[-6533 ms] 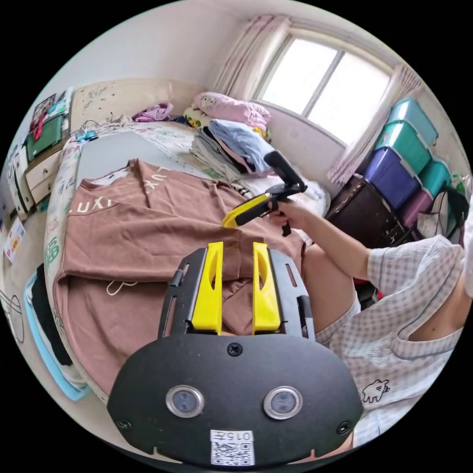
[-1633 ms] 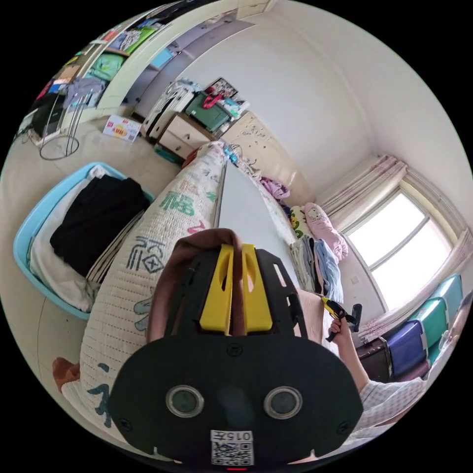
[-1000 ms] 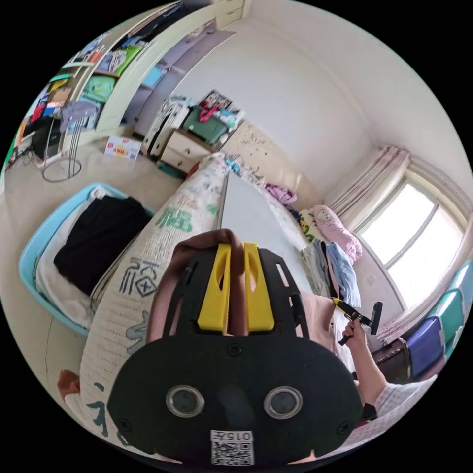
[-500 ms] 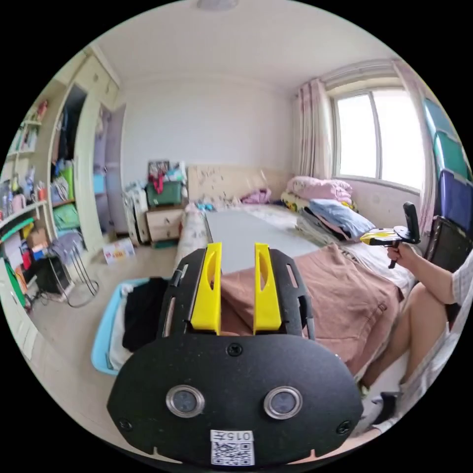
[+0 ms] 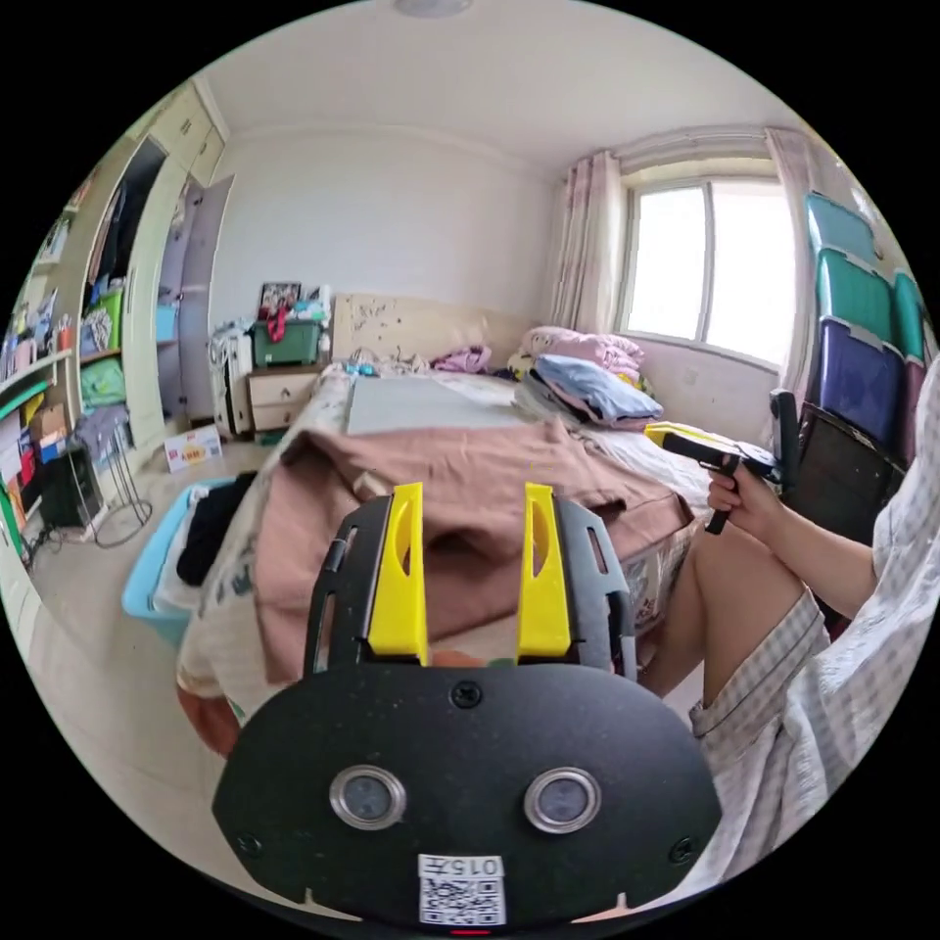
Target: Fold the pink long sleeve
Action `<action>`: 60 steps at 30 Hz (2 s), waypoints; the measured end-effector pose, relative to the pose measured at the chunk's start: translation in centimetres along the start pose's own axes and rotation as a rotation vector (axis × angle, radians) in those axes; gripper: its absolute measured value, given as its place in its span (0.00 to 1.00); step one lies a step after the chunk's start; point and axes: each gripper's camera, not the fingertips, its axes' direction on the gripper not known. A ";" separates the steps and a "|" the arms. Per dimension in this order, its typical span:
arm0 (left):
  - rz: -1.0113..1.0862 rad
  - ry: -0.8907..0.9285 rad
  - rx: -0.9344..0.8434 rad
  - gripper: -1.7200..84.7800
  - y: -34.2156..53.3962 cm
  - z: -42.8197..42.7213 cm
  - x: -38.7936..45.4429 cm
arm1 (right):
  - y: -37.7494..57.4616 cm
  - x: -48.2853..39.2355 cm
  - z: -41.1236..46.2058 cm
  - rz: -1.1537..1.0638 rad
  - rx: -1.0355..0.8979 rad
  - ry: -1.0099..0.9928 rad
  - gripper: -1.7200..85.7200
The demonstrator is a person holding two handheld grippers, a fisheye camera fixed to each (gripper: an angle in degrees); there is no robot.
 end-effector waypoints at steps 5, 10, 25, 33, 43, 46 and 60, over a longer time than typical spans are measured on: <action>0.023 -0.044 0.015 0.17 0.6 2.1 2.8 | 6.2 -1.8 2.9 0.010 -0.145 -0.028 0.13; 0.013 -0.054 -0.074 0.18 0.3 5.2 3.6 | 7.1 -3.2 4.9 -0.054 -0.169 0.047 0.14; 0.009 0.000 -0.046 0.09 -0.1 5.3 4.1 | 8.9 -3.6 1.0 -0.142 -0.107 0.070 0.08; 0.133 0.035 -0.073 0.08 1.1 4.1 5.7 | 9.5 -4.0 -1.7 -0.211 -0.204 0.091 0.07; 0.201 0.009 -0.292 0.08 1.2 9.1 5.2 | 7.5 -0.5 1.8 -0.250 -0.410 0.069 0.08; 0.207 0.002 -0.316 0.08 0.9 10.0 5.4 | 6.4 1.8 0.8 -0.216 -0.405 0.023 0.08; 0.187 0.071 -0.057 0.08 -12.0 11.1 8.5 | 8.8 23.6 -13.6 0.612 -0.046 0.196 0.09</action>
